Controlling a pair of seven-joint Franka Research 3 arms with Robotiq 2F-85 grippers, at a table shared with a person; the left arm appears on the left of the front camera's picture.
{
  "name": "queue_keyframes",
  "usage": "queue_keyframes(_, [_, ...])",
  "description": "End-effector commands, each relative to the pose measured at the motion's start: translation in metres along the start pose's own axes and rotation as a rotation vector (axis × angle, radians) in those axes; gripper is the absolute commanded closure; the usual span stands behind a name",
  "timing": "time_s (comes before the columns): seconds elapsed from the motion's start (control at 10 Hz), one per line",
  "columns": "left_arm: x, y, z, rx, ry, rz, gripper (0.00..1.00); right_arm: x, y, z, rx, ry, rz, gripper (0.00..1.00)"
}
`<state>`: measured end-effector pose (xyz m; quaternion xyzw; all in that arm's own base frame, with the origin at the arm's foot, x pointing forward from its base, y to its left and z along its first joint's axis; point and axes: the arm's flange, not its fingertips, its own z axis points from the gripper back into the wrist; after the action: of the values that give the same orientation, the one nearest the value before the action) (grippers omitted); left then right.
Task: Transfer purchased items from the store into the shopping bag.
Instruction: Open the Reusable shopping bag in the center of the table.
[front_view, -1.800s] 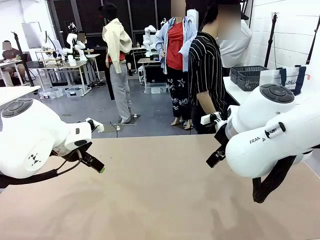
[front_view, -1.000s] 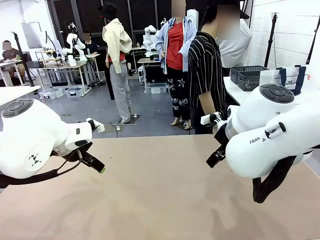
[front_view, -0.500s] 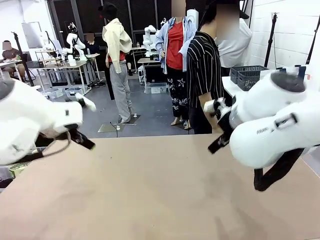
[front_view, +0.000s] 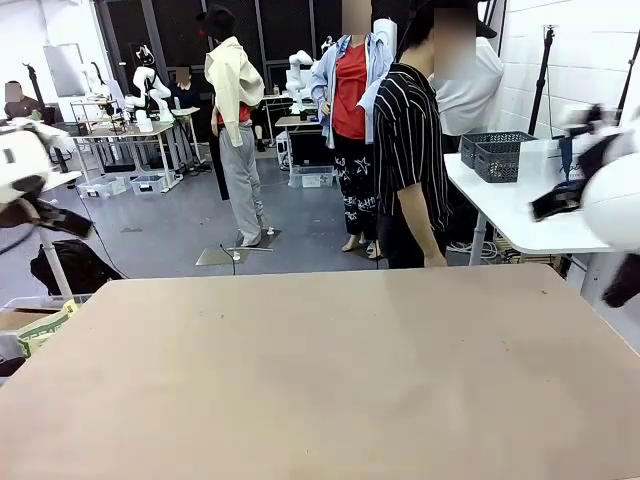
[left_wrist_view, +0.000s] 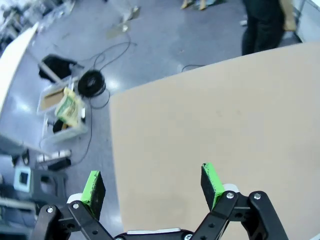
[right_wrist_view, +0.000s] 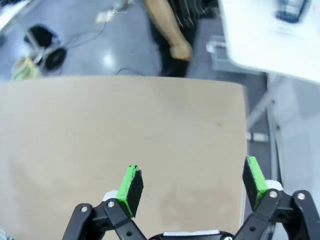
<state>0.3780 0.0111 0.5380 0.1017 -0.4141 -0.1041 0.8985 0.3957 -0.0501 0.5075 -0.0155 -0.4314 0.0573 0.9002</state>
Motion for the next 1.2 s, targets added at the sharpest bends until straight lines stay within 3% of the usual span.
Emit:
queue_keyframes(0.0, [-0.112,0.021,-0.002,0.006,0.039,0.126,0.0,-0.038,-0.032,-0.014,-0.076,0.064,-0.12,0.0])
queue_keyframes(0.3, [-0.149,0.049,-0.014,-0.046,0.042,0.241,0.0,-0.077,-0.085,-0.036,-0.145,0.128,-0.276,0.0])
queue_keyframes(0.4, [-0.152,0.051,-0.018,-0.055,0.04,0.269,0.0,-0.083,-0.088,-0.045,-0.159,0.147,-0.296,0.0])
queue_keyframes(0.5, [-0.133,0.033,-0.031,-0.019,0.033,0.296,0.0,-0.059,-0.096,-0.028,-0.141,0.135,-0.217,0.0])
queue_keyframes(0.6, [-0.062,0.101,-0.038,-0.02,0.09,0.26,0.0,-0.059,-0.096,-0.028,-0.141,0.135,-0.217,0.0])
queue_keyframes(1.1, [-0.062,0.101,-0.038,-0.02,0.09,0.26,0.0,-0.059,-0.096,-0.028,-0.141,0.135,-0.217,0.0])
